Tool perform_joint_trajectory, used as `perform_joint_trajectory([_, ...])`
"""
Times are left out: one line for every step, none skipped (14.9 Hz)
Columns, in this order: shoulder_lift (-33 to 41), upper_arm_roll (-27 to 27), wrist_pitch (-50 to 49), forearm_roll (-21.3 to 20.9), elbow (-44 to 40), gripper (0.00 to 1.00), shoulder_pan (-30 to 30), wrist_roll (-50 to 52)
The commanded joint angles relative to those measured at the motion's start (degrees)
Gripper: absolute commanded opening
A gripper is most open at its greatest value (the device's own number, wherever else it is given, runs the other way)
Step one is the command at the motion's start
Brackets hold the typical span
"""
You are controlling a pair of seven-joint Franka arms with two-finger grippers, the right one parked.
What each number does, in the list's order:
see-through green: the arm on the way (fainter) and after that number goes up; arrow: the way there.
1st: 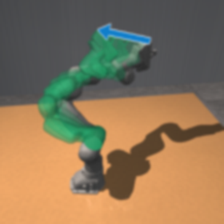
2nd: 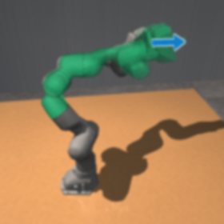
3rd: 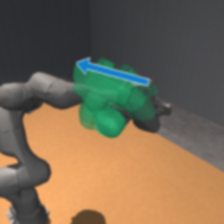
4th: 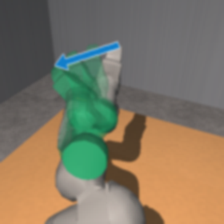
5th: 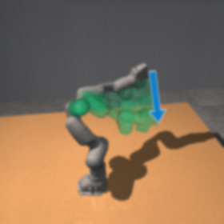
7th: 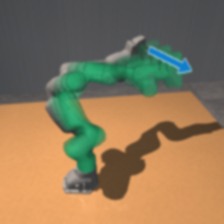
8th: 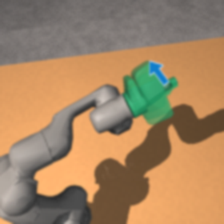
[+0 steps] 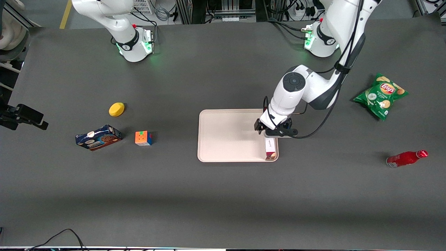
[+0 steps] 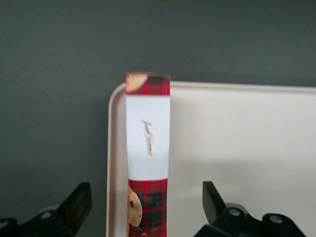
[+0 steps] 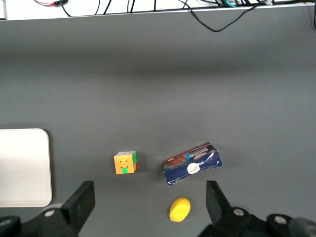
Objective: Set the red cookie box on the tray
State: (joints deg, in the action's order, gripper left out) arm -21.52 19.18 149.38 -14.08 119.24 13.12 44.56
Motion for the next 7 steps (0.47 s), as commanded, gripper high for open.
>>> perform_joint_trajectory([4.82,-0.19,-13.12,2.02,-7.33,1.00,-1.07,-1.73])
perform_joint_trajectory([6.13,-0.28,-16.89,4.57,-9.61,1.00,-2.21,-6.45])
perform_joint_trajectory([7.45,-1.50,-20.93,7.38,-11.99,1.00,-3.27,-12.50])
perform_joint_trajectory([8.68,-4.21,-24.80,9.93,-14.36,1.00,-3.45,-17.61])
perform_joint_trajectory([10.43,-7.19,-28.23,12.04,-15.86,1.00,-3.37,-21.49])
perform_joint_trajectory([11.93,-9.66,-31.49,12.93,-17.53,1.00,-3.45,-23.79])
perform_joint_trajectory([12.90,-12.03,-35.09,13.03,-19.55,1.00,-3.45,-25.99])
